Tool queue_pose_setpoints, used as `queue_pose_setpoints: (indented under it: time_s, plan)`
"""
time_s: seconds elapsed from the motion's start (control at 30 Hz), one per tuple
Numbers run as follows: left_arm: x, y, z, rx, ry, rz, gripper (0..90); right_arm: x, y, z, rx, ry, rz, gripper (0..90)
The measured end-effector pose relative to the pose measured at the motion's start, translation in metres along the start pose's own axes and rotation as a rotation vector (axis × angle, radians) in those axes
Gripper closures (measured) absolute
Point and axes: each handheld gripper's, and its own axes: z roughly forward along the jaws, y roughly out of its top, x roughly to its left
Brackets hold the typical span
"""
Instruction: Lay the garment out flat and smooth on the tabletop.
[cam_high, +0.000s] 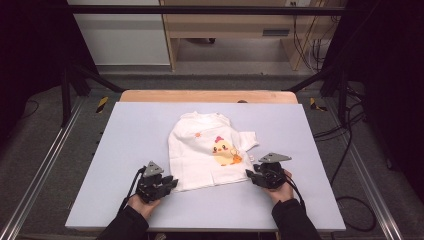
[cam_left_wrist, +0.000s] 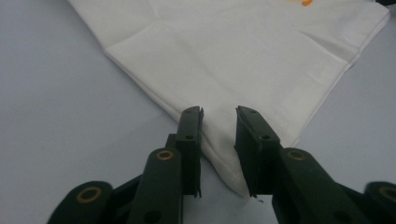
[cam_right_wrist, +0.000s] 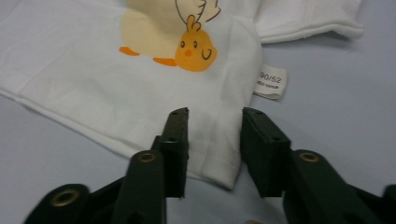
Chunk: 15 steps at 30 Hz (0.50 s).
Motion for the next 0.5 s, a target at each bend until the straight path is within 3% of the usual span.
queue_pose_setpoints:
  time_s: [0.17,0.27,0.5]
  plan:
    - [-0.001,0.0,0.0,0.006,-0.002,-0.001,84.5,0.002,0.0,-0.001,0.005,0.028,0.0,81.4]
    - [-0.001,0.0,-0.001,0.0,-0.011,-0.004,86.5,0.003,0.001,-0.003,0.009,0.033,0.002,83.3]
    - [0.006,0.0,-0.021,-0.037,-0.03,-0.019,87.0,0.011,-0.002,-0.021,-0.014,0.066,-0.028,84.3]
